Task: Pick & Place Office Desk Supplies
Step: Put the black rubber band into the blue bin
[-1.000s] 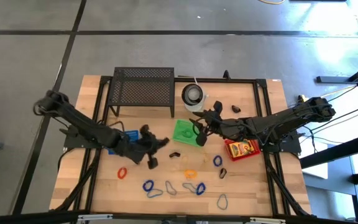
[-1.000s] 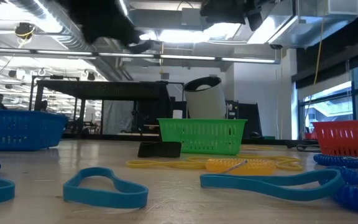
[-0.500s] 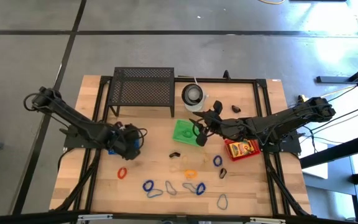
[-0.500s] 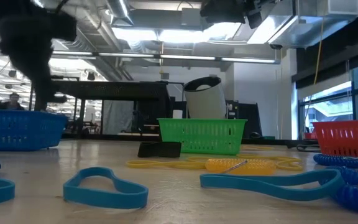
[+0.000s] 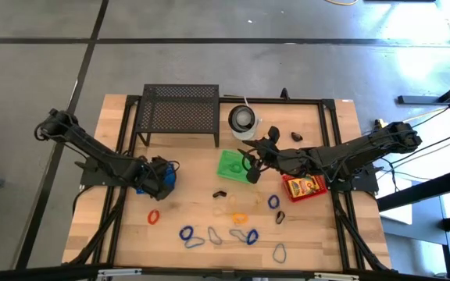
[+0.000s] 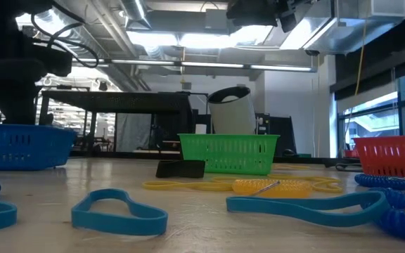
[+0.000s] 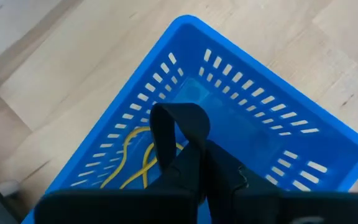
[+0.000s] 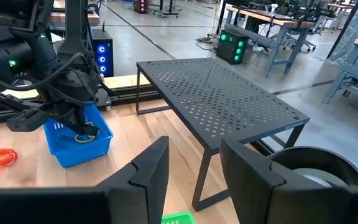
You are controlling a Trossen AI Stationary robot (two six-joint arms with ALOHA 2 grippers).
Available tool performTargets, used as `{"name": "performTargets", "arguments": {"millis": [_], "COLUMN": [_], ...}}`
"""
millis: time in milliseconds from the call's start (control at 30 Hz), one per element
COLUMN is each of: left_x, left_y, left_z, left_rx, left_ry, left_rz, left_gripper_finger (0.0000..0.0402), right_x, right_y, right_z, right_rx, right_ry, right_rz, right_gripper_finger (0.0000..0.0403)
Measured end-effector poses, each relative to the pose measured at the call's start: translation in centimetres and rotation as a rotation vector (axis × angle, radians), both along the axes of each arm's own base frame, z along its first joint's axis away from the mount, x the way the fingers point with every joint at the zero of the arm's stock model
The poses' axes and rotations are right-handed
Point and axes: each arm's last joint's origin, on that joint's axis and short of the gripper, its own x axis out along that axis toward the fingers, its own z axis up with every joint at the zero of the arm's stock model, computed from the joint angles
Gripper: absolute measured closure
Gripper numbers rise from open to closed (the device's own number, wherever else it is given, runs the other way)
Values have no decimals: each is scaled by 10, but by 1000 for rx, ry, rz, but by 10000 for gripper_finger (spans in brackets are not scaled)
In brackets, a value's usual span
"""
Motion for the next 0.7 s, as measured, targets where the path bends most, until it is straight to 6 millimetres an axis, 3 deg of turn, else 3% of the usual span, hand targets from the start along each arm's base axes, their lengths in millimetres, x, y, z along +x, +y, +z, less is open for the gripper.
{"name": "performTargets", "arguments": {"millis": [300, 700], "left_x": [0, 6], "left_y": [-1, -4], "left_z": [0, 11], "left_rx": [-28, -31], "left_ry": [16, -20], "left_rz": [-5, -26], "left_gripper_finger": [386, 308], "right_x": [0, 0], "right_y": [0, 0], "right_z": [0, 0], "right_rx": [0, 0], "right_ry": [0, 0], "right_rz": [0, 0], "right_gripper_finger": [256, 256]}}
